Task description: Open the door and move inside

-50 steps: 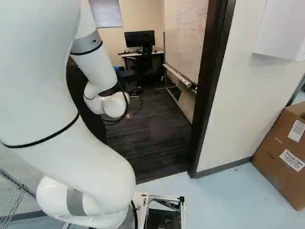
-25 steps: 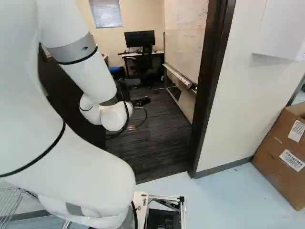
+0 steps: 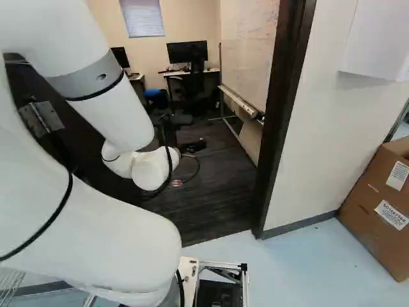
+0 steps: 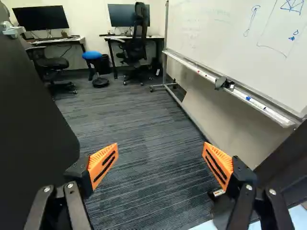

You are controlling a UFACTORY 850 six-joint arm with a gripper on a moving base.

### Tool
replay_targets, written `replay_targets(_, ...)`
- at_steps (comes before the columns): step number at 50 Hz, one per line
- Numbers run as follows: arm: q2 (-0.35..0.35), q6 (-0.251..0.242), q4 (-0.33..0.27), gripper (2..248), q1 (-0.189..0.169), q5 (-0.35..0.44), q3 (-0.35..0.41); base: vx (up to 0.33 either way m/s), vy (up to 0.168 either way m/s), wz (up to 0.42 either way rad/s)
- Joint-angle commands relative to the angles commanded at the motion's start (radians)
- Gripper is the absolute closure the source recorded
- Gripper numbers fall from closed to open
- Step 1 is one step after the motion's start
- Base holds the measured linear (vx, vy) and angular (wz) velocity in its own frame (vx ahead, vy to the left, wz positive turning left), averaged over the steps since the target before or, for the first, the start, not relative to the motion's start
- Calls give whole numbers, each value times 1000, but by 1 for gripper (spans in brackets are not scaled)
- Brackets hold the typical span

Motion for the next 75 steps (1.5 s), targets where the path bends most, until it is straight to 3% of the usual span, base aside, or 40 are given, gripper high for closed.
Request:
replay_targets(52,26,0,7,3,-12,-6,30,1,2,4)
replay_targets(75,26,0,7,3,-12,-6,30,99,16,-1)
